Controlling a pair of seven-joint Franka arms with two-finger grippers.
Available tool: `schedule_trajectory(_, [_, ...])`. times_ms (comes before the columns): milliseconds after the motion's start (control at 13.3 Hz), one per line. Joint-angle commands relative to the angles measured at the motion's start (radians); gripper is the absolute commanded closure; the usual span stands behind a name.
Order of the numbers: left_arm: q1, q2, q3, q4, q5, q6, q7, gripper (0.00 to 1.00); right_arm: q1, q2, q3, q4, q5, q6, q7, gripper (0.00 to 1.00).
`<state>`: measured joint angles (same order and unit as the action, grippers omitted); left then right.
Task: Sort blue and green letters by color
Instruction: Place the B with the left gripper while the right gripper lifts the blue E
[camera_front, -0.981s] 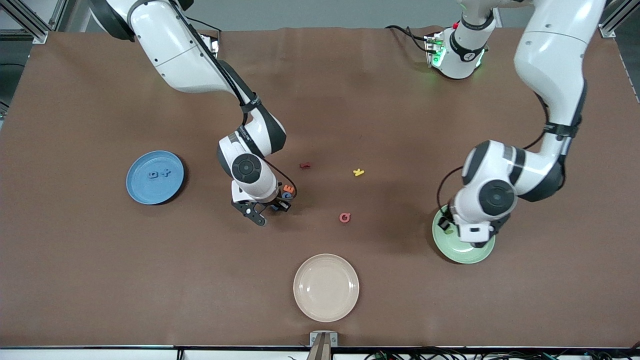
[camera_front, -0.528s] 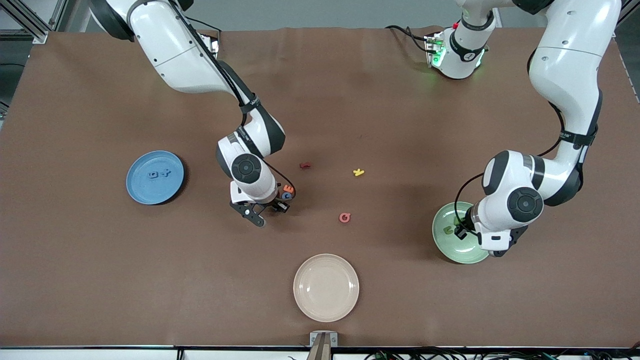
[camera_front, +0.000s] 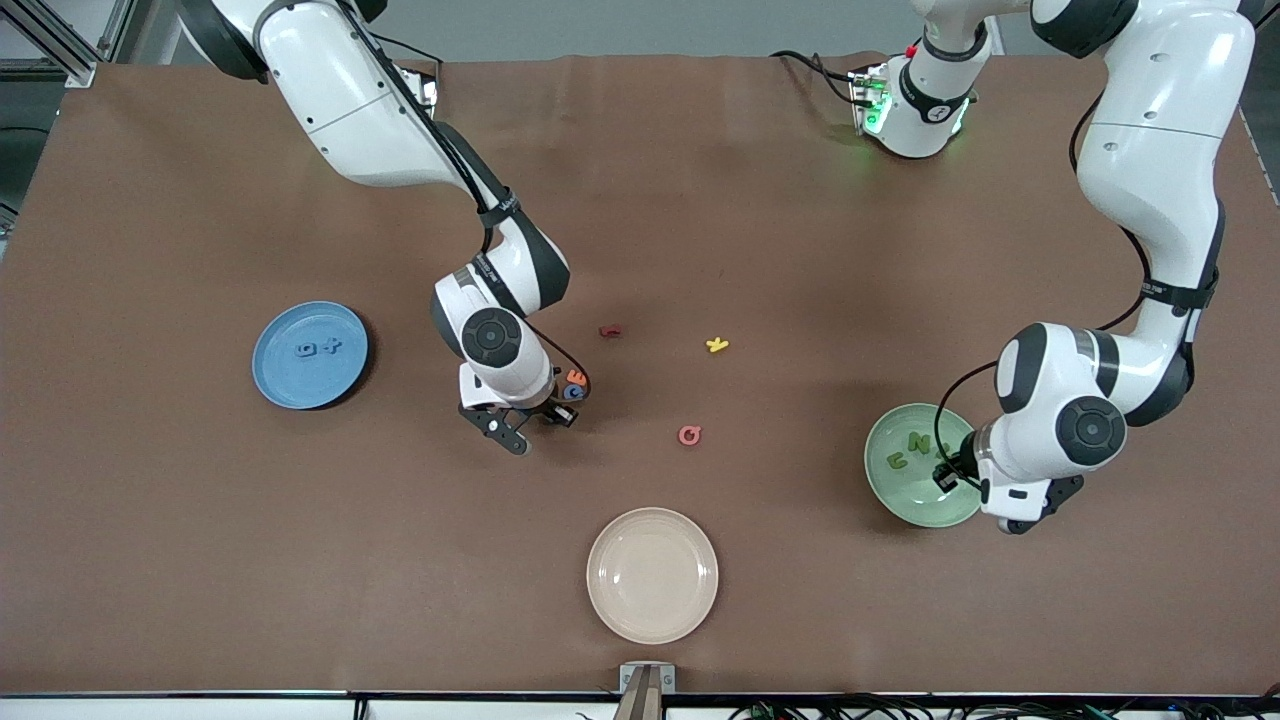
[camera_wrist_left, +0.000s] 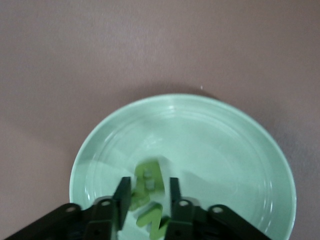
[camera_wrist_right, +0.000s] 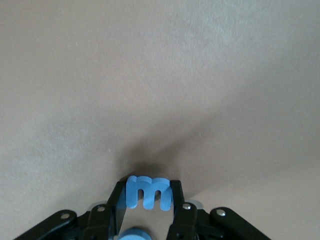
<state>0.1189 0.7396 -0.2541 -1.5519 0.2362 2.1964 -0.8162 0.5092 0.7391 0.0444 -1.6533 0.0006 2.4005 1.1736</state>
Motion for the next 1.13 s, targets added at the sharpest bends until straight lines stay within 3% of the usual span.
schedule_trajectory(0, [0.004, 0.015, -0.007, 0.047, 0.011, -0.004, 0.015, 0.00, -0.006, -0.007, -0.003, 0.012, -0.013, -0.010, -0.003, 0.82])
schedule_trajectory(302, [0.001, -0.113, -0.014, 0.039, 0.012, -0.067, 0.028, 0.00, -0.037, -0.153, -0.001, -0.089, -0.013, -0.063, -0.109, 0.83])
schedule_trajectory(679, [0.002, -0.373, -0.017, 0.049, 0.000, -0.263, 0.254, 0.00, -0.187, -0.412, 0.005, -0.383, 0.013, -0.054, -0.455, 0.83])
schedule_trajectory(1056, [0.002, -0.584, -0.022, 0.049, -0.033, -0.461, 0.434, 0.00, -0.389, -0.481, 0.006, -0.494, 0.022, -0.054, -0.851, 0.83])
